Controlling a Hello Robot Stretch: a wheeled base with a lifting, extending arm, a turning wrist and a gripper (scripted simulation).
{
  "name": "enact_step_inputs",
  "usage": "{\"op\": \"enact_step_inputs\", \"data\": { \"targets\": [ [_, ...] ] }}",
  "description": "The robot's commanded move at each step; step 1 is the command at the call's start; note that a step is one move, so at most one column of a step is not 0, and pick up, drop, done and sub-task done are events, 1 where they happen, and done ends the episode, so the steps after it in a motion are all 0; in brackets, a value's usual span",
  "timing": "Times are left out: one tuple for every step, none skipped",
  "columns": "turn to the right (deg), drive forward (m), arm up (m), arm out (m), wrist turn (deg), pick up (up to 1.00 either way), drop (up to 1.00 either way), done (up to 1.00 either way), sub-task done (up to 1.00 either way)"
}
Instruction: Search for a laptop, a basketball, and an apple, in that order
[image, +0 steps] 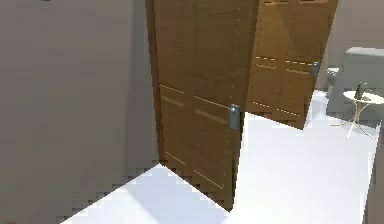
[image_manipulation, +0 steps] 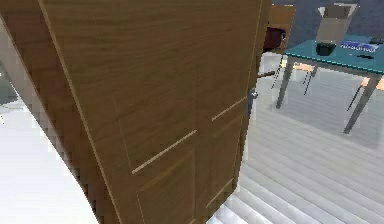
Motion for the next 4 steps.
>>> {"op": "enact_step_inputs", "data": {
  "targets": [
    [6.0, 0.0, 0.0, 0.0, 0.0, 0.0, 0.0, 0.0, 0.0],
    [0.0, 0.3, 0.0, 0.0, 0.0, 0.0, 0.0, 0.0, 0.0],
    [39.0, 0.0, 0.0, 0.0, 0.0, 0.0, 0.0, 0.0, 0.0],
    [0.0, 0.15, 0.0, 0.0, 0.0, 0.0, 0.0, 0.0, 0.0]
  ]
}}
